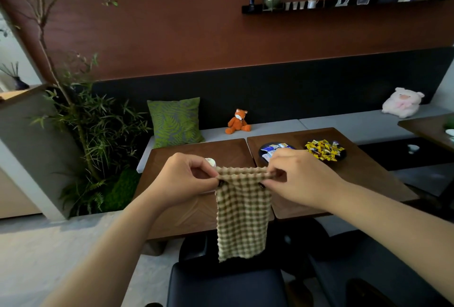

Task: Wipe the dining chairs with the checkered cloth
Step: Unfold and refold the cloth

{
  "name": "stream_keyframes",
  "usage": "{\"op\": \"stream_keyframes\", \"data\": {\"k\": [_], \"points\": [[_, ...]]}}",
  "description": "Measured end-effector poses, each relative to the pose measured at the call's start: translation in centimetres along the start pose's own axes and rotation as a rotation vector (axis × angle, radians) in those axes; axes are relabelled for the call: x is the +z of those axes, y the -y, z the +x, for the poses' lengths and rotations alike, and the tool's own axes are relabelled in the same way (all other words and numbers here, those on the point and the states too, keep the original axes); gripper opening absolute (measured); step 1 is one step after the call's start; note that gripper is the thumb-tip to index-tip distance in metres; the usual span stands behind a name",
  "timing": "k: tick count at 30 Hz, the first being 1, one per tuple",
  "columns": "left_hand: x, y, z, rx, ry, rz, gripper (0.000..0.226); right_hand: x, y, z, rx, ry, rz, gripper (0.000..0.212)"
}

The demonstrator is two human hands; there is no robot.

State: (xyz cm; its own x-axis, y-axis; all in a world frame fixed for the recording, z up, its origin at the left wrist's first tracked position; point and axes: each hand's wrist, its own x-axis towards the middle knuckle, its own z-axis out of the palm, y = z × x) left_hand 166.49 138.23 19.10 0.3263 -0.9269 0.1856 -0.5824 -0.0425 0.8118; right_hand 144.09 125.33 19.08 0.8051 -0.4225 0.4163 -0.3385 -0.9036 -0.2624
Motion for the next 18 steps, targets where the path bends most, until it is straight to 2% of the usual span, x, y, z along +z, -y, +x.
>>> {"op": "stream_keyframes", "data": {"k": [4, 9, 11, 13, 16, 18], "points": [[0.2, 0.3, 0.5, -0.021, -0.014, -0.105, 0.009, 0.7, -0.6, 1.0, 0.267, -0.044, 0.242, 0.015], [0.7, 0.5, 1.9, -0.015, -0.058, -0.220, 0.014, 0.9, -0.4, 2.8, 0.351, -0.104, 0.403, 0.027], [0.8, 0.4, 2.2, -0.003, -0.069, -0.351, 0.019, 0.6, -0.2, 3.5, 0.375, -0.122, 0.458, 0.026], [0.5, 0.1, 2.4, 0.022, -0.080, -0.587, 0.024, 0.1, 0.1, 4.0, 0.412, -0.157, 0.599, 0.018], [0.0, -0.2, 2.7, 0.039, -0.057, -0.942, 0.046, -0.8, 0.9, 4.9, 0.427, -0.189, 1.020, 0.017], [0.8, 0.2, 2.4, 0.027, 0.055, -0.971, 0.080, -0.9, 1.4, 5.5, 0.420, -0.198, 1.076, 0.014]]}}
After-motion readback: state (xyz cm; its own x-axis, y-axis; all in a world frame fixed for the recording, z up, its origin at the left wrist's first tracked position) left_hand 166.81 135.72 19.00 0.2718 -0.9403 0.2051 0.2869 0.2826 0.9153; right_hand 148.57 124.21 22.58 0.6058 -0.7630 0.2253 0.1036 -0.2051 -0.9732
